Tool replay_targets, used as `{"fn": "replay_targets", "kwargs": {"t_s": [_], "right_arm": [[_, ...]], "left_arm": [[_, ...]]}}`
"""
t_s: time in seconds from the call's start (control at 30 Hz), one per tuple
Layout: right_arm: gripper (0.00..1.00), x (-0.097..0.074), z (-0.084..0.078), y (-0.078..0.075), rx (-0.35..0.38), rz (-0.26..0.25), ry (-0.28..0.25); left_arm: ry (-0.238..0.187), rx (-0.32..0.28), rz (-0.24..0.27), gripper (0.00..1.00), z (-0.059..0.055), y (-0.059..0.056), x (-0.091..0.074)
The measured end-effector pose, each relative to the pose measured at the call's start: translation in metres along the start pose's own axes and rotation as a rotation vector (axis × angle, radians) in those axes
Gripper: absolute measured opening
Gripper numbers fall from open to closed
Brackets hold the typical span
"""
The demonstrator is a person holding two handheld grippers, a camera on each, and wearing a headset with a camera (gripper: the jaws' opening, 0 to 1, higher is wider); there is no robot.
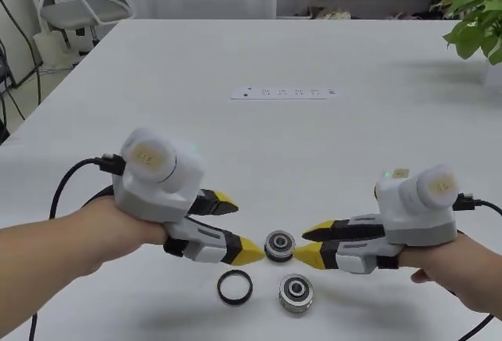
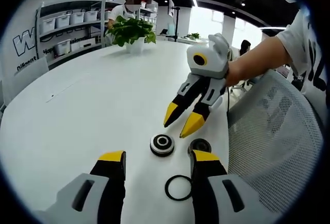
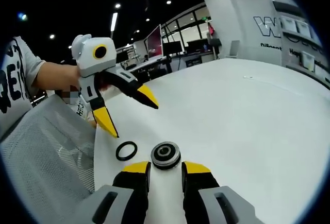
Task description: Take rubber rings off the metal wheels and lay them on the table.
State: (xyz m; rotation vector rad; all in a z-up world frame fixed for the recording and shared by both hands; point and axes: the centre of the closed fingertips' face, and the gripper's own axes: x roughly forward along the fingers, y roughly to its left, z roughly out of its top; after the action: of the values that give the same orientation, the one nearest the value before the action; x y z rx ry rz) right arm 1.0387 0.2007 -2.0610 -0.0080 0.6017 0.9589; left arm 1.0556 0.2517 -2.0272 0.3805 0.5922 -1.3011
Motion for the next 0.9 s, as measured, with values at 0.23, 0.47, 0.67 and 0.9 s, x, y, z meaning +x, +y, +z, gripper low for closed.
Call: {"fn": "replay_targets", "kwargs": {"t_s": [0.23, 0.47, 0.67, 0.9], "right_arm": [[0.21, 0.003, -0.004, -0.001, -0.024, -0.001, 0.009], [0.2, 0.005, -0.008, -0.001, -0.04, -0.002, 0.022], [0.21, 0.005, -0.009, -0.001, -0.036, -0.002, 0.023], [0.21, 0.005, -0.011, -0.001, -0.033, -0.004, 0.027]], "left_arm": [[0.013, 0.008, -0.021, 0.45, 0.0, -0.006, 0.011], [0.023, 0.005, -0.036, 0.42, -0.003, -0.01, 0.024], [0.047, 0.016, -0.046, 0.36, -0.008, -0.012, 0.032], [0.048, 0.026, -0.058, 0.32, -0.005, -0.014, 0.038]]}}
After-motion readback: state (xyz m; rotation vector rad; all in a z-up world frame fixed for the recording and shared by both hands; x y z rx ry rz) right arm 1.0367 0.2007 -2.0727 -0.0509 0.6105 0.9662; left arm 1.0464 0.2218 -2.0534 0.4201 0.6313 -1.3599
